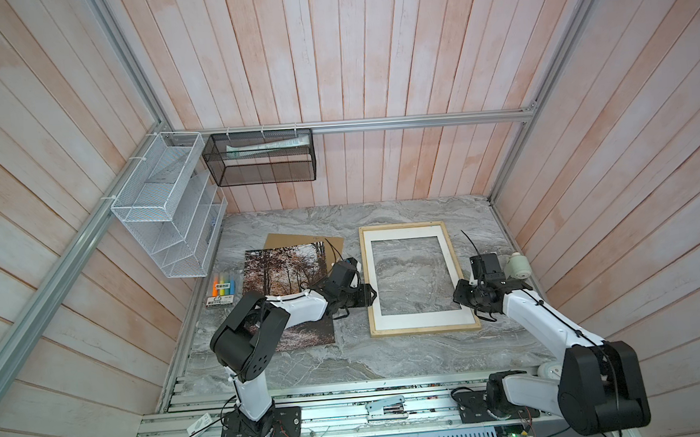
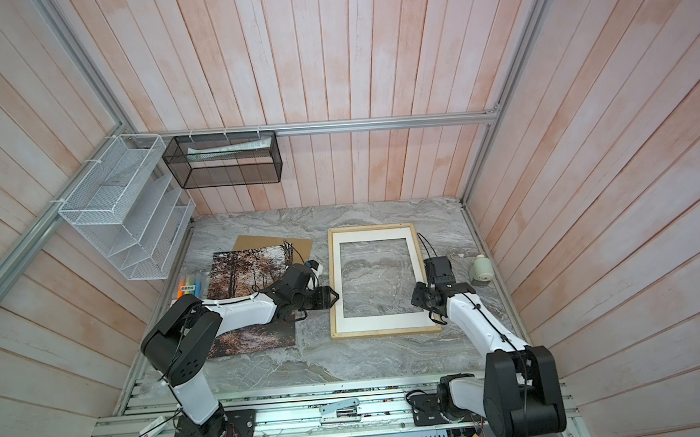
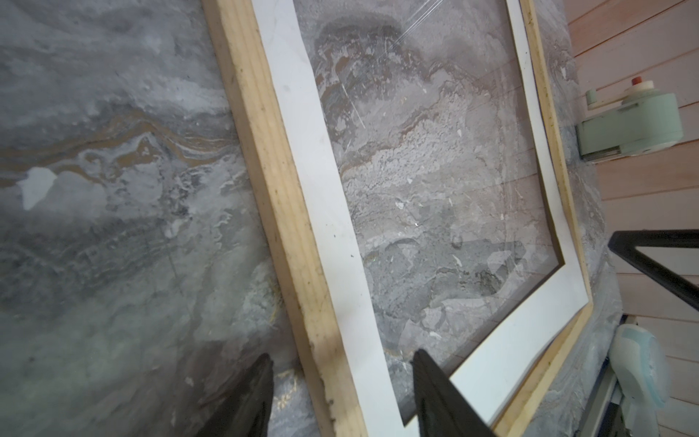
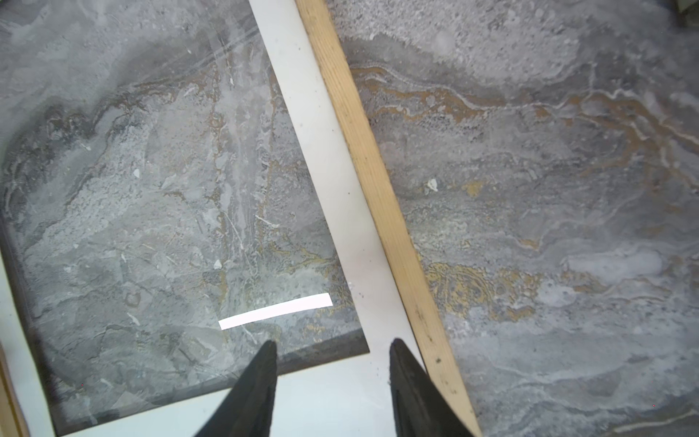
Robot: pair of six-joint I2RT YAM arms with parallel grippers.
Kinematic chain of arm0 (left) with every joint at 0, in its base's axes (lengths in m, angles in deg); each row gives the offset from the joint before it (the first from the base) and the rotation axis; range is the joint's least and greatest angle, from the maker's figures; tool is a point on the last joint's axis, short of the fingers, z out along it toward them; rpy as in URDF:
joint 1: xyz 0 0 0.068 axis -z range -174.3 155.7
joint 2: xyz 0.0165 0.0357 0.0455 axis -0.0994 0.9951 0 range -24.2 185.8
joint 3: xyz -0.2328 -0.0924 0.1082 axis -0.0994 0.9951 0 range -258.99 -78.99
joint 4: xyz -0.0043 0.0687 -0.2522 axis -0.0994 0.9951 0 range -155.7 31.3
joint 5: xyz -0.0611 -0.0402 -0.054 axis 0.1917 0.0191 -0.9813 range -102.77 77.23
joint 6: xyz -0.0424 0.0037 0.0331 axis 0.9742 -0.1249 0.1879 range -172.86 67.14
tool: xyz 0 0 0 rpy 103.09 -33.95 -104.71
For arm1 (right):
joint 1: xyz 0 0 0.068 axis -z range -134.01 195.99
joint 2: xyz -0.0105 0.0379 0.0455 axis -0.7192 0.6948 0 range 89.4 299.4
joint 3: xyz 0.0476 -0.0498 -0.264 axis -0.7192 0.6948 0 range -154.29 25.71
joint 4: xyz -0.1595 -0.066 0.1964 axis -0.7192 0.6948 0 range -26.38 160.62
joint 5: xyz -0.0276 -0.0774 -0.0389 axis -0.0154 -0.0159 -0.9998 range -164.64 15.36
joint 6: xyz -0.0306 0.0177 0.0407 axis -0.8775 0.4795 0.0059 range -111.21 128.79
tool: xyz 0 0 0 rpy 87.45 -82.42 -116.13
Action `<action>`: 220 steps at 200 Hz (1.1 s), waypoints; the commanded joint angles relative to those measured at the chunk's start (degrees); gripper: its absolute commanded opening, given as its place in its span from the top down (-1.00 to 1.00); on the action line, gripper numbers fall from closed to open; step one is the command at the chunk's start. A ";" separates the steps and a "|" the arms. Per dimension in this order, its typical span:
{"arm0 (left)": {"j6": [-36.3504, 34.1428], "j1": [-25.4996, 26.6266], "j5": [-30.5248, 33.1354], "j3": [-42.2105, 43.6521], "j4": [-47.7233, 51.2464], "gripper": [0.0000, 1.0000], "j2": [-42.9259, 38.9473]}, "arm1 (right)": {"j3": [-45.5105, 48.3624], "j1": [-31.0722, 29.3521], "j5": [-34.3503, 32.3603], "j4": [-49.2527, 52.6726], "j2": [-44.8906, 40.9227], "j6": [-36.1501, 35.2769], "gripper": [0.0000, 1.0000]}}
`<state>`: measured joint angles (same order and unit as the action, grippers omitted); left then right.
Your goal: Put the photo into the frame
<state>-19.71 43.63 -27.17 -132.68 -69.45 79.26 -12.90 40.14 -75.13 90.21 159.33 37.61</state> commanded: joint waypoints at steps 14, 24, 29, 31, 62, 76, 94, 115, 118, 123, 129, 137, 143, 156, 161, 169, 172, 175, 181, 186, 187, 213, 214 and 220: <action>-1.28 0.21 1.42 -0.61 0.68 -0.22 0.19 | 4.50 0.22 2.33 1.18 -3.09 6.07 0.01; -1.42 0.21 1.54 -0.24 0.63 -0.23 -0.01 | 6.76 0.26 2.64 0.12 -5.26 7.66 0.01; -1.42 0.21 1.62 -0.19 0.57 -0.23 -0.18 | 7.82 0.20 2.60 -0.30 -6.26 8.62 0.01; -1.44 0.21 1.66 -0.14 0.58 -0.23 -0.19 | 8.19 0.22 2.60 -0.48 -6.69 8.97 0.01; -1.59 0.21 1.59 -0.01 0.50 -0.23 -0.24 | 10.66 0.29 2.27 -0.83 -8.96 9.88 0.01; -1.59 0.21 1.56 0.07 0.37 -0.23 -0.28 | 10.90 0.31 2.26 -0.72 -8.29 9.61 0.01; -1.59 0.21 1.64 0.17 0.23 -0.23 -0.34 | 10.94 0.31 3.02 -1.75 -6.91 9.18 0.01; -1.51 0.21 1.74 0.56 0.14 -0.24 -0.48 | 10.26 0.31 2.90 -2.69 -4.90 8.22 0.01; -1.51 0.21 1.80 0.60 0.12 -0.24 -0.54 | 10.11 0.29 2.87 -2.69 -4.56 8.08 0.01; -1.51 0.21 1.85 0.76 0.14 -0.24 -0.54 | 9.84 0.36 2.81 -2.88 -4.04 7.86 0.01; -1.51 0.21 1.95 0.91 0.13 -0.24 -0.73 | 9.56 0.31 2.77 -3.03 -3.40 7.54 0.01; -1.51 0.21 2.13 1.10 0.14 -0.24 -0.83 | 9.26 0.31 2.65 -3.27 -2.65 7.24 0.01; -1.46 0.21 2.18 1.21 0.14 -0.24 -0.88 | 9.00 0.31 2.55 -3.50 -2.08 7.01 0.01; -1.41 0.21 2.28 1.44 0.21 -0.24 -0.81 | 8.37 0.38 2.33 -3.78 -1.10 6.44 0.01; -1.42 0.21 2.28 1.40 0.35 -0.24 -0.89 | 8.04 0.40 2.32 -3.74 -0.80 6.30 0.01; -1.46 0.21 2.50 1.39 0.47 -0.24 -0.95 | 7.60 0.49 2.29 -3.74 -0.59 6.04 0.01; -1.49 0.17 2.55 1.42 0.49 -0.24 -1.03 | 7.32 0.41 2.26 -3.74 -0.54 5.95 0.01; -1.50 0.21 2.53 1.48 0.47 -0.24 -1.08 | 7.16 0.40 2.18 -3.78 -0.58 5.86 0.01; -1.51 0.21 2.68 1.47 0.56 -0.25 -1.22 | 6.79 0.39 2.01 -3.61 -0.66 5.90 0.01; -1.50 0.21 2.76 1.48 0.71 -0.25 -1.30 | 6.51 0.39 1.84 -3.50 -0.88 5.90 0.01; -1.50 0.21 2.77 1.48 0.74 -0.26 -1.32 | 6.43 0.40 1.83 -3.49 -0.95 5.85 0.01; -1.51 0.21 3.36 1.40 1.18 -0.32 -1.69 | 4.88 0.42 0.51 -2.47 -2.86 5.81 0.01; -1.51 0.21 3.34 1.40 1.19 -0.32 -1.69 | 4.87 0.41 0.50 -2.44 -2.95 5.81 0.01; -1.50 0.21 3.41 1.35 1.23 -0.33 -1.66 | 4.57 0.41 0.49 -2.21 -3.57 5.90 0.01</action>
<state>-20.33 43.63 -25.33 -132.29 -68.97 79.17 -5.82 40.20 -73.12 86.69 157.76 44.28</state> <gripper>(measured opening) 0.657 0.495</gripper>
